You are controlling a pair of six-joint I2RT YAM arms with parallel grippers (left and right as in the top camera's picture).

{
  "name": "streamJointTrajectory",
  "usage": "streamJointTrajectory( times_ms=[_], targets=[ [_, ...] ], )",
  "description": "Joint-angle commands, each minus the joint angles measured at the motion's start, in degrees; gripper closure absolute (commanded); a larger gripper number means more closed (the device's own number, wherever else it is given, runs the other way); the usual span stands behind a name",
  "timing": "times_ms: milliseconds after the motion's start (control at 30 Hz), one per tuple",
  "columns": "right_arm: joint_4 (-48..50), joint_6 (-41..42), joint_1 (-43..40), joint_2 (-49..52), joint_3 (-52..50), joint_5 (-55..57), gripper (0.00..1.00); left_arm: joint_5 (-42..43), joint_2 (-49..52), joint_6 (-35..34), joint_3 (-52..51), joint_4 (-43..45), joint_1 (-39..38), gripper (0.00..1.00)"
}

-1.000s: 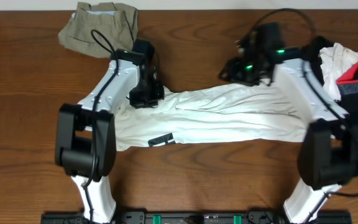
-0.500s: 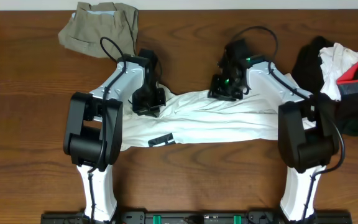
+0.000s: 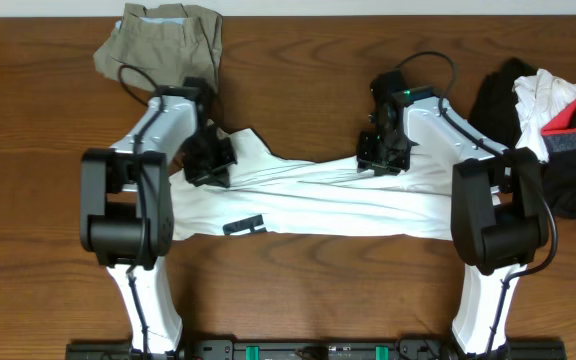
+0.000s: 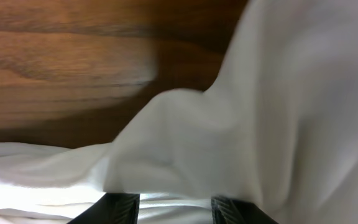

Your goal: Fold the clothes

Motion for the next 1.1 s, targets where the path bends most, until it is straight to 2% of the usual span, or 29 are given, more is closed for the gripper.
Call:
streamJointTrajectory(
  times_ms=[0,400,1067],
  targets=[
    [-0.61,0.33,-3.82,0.42,-0.52,10.01,0.63,-8.26,1.14,1.84,-1.42,-0.15,4.55,0.94],
    [-2.99,-0.92,-6.56,0.42,-0.52,15.72,0.59,-8.28,1.11,2.47,-1.42,-0.79,9.6,0.94],
    [-3.82,-4.46,-12.11,0.42,-0.5,15.65,0.57,-8.31,-3.28,1.44,-1.4,-1.31,15.67,0.95]
  ],
)
